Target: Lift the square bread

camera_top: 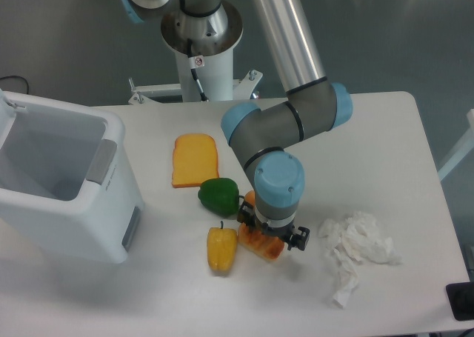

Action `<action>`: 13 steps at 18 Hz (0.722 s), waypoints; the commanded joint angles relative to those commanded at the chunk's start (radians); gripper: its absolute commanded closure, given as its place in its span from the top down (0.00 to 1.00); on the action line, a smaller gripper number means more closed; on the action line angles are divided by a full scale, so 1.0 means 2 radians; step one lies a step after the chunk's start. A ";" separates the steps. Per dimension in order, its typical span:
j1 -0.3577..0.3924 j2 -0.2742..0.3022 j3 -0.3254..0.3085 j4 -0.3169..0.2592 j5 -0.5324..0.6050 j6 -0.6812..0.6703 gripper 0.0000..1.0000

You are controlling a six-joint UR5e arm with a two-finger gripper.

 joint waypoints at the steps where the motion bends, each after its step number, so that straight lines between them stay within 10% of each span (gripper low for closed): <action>1: -0.001 0.000 0.001 0.000 0.001 0.000 0.37; 3: 0.000 0.005 0.001 -0.001 -0.001 0.003 0.03; 13: 0.024 0.051 0.037 -0.009 -0.005 0.009 0.00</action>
